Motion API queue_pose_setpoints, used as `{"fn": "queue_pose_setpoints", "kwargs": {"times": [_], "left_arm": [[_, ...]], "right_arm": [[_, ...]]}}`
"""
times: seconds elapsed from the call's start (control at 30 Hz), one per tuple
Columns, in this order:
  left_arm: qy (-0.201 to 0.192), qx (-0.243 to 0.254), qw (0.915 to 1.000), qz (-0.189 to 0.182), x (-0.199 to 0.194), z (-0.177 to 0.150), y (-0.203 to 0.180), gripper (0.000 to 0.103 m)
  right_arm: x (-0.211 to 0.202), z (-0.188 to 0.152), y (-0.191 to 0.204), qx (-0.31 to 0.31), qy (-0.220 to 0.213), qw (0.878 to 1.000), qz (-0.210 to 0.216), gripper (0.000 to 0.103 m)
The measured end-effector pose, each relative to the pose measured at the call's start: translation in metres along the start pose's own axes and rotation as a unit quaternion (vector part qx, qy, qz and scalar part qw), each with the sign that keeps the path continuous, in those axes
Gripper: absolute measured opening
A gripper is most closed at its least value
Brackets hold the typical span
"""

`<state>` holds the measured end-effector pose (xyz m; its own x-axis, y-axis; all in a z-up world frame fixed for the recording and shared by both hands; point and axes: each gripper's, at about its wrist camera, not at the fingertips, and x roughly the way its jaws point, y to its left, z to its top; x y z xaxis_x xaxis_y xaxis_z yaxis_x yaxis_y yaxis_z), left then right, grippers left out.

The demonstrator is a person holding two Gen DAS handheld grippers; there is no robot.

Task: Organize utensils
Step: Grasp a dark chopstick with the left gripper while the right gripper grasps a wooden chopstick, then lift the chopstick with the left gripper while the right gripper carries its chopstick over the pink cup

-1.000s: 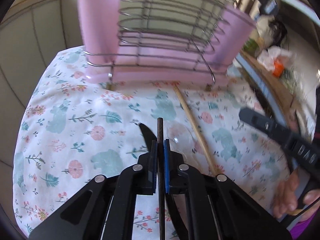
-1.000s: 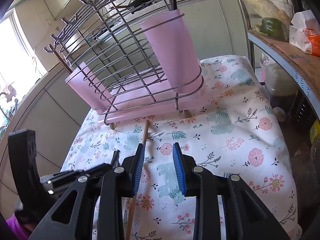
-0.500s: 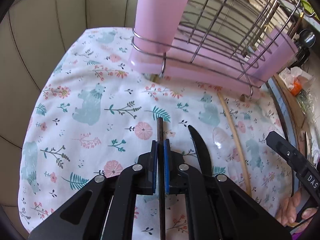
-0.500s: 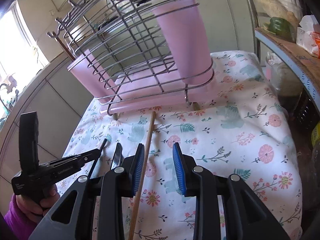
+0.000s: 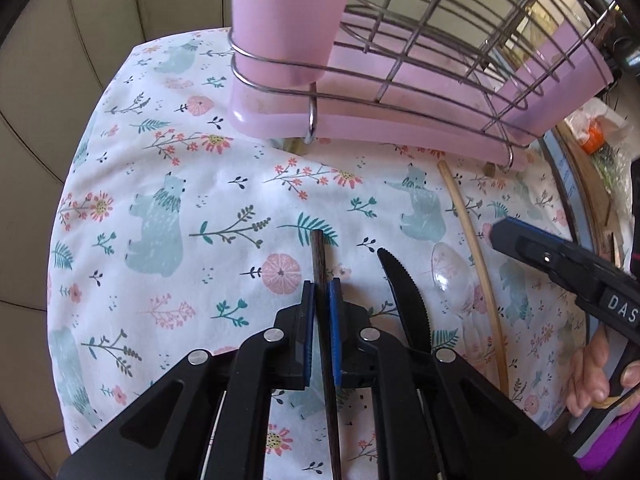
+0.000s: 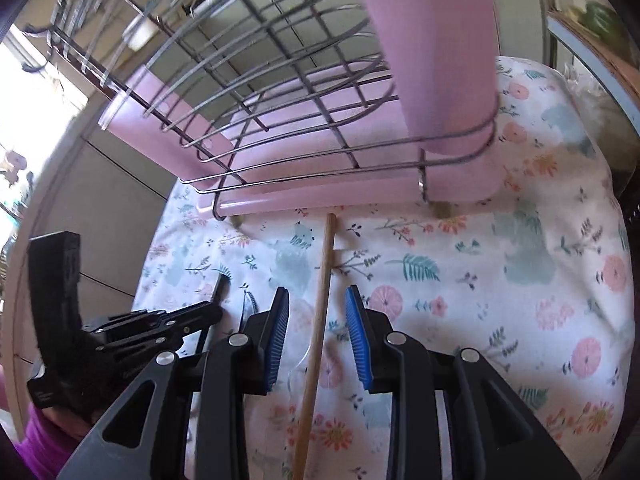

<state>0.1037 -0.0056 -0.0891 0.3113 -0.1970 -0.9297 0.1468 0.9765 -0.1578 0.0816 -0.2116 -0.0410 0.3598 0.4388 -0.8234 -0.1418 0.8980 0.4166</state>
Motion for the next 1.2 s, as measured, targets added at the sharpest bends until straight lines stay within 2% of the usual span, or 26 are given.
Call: {"fn": "queue_pose_setpoints", "kwargs": {"times": [0.23,0.33,0.4,0.53,0.7,0.93,1.2], "left_arm": [[0.006,0.009,0.9999,0.007,0.000,0.005,0.000,0.007],[0.004,0.010,0.9999,0.010,0.003,0.007,-0.002,0.007],[0.000,0.011,0.9999,0.012,0.002,0.007,-0.001,0.007],[-0.011,0.008,0.9998,0.011,-0.001,0.000,-0.002,0.007],[-0.027,-0.016,0.9994,-0.014,-0.011,-0.008,0.005,0.006],[-0.095,-0.014,0.9950,-0.026,-0.049,-0.017,0.008,0.006],[-0.185,-0.021,0.9817,-0.041,-0.099,-0.031,0.016,0.006]], "right_arm": [[0.030,0.007,0.004,-0.005,0.026,0.999,-0.032,0.026],[0.031,0.005,0.002,-0.012,0.017,0.999,-0.047,0.011],[0.030,0.004,-0.002,-0.008,0.015,0.999,-0.039,0.007],[0.019,-0.001,-0.011,0.003,0.004,1.000,-0.018,0.007],[-0.001,-0.007,-0.012,0.005,-0.024,1.000,0.001,0.007],[-0.042,-0.012,-0.010,0.007,-0.083,0.996,0.029,0.007],[-0.092,-0.015,-0.018,0.001,-0.154,0.987,0.044,0.007]]}}
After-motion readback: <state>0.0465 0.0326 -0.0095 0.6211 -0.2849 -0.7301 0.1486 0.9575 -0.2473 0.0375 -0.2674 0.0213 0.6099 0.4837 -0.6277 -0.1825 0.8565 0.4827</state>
